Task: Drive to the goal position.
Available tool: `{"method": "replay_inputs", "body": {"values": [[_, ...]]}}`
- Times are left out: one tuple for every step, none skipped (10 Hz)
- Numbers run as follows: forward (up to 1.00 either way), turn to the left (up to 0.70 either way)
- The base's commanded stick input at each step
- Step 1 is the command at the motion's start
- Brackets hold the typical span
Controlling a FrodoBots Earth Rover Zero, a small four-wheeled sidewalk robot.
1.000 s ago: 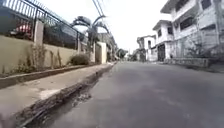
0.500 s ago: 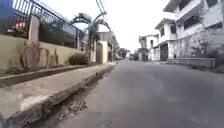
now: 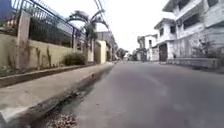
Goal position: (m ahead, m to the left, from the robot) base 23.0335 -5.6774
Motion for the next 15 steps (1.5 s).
{"method": "replay_inputs", "body": {"values": [[0.7, -0.22], [0.7, 0.0], [0.7, 0.0], [0.7, 0.0], [0.7, 0.0], [0.7, 0.0], [0.7, 0.0], [0.7, 0.0], [0.7, 0.0], [0.7, 0.0], [0.7, 0.0], [0.7, 0.0], [0.7, -0.09], [0.7, -0.35], [0.7, -0.35]]}}
